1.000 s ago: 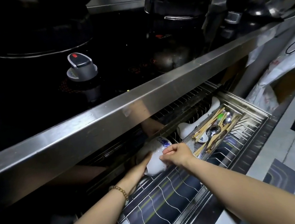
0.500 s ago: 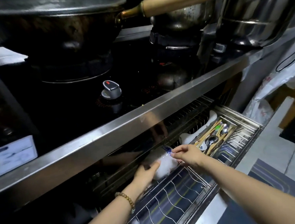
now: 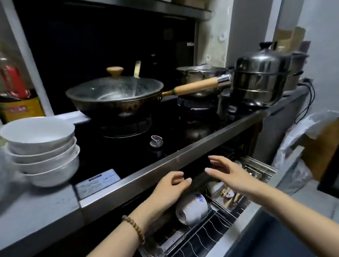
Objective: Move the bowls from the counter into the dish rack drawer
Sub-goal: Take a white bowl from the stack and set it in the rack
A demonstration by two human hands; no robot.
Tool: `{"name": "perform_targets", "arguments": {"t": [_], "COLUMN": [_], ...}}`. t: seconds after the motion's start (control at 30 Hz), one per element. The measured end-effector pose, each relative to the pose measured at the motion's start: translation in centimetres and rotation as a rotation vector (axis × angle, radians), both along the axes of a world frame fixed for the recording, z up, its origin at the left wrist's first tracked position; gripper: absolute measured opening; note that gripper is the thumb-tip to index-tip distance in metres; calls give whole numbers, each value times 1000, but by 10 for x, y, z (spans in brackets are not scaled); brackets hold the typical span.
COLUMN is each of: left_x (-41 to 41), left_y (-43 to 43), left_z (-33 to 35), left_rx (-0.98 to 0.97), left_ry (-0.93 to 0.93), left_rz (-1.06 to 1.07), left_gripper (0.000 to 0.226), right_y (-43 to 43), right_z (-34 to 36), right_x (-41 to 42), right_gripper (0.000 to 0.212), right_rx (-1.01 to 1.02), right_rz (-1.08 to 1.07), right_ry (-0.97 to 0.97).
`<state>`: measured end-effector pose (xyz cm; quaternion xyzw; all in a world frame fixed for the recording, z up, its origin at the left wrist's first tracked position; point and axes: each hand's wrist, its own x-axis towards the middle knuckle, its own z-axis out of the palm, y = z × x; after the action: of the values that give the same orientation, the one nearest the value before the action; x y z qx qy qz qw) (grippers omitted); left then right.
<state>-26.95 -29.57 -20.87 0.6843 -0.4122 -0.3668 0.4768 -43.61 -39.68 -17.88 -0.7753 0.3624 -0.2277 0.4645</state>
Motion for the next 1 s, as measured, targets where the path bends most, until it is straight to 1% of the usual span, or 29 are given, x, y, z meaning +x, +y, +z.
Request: {"name": "perform_targets", "arguments": {"t": [0.1,0.2,0.37,0.5,0.6,0.7,0.77,0.87,1.0], "left_x": [8,23,60,95,118,140,154,175,203], "left_y": [30,61,125,178,211,242,260,283,307], "left_z": [44,82,138,169,182,191,195,195,185], "left_rx": [-106,-207,-336,-416,-435,-424,-424,-399,-341], "left_ry": [-87,-165,-300,-387,-467,-566,-598,-609,-558], "left_rz": [-10,33,157,286,385,479,532,619,734], "left_gripper": [47,48,44,39,35,41,43,46,55], "right_y": [29,54,88,115,136,155,166,181,193], "right_z": [36,66,104,128,140,149,153,156,158], "right_x": [16,38,76,111,137,163,180,205,241], "right_gripper": [56,60,67,72,72,72,72,70,68], "right_rx": [-69,-160,-126,-149,-168,-196,-208,-253,-320], "right_rz": [84,140,267,342,389,441,488,544,583], "right_ry": [-52,-55,-114,-124,-114,-120,-121,-129,-116]}}
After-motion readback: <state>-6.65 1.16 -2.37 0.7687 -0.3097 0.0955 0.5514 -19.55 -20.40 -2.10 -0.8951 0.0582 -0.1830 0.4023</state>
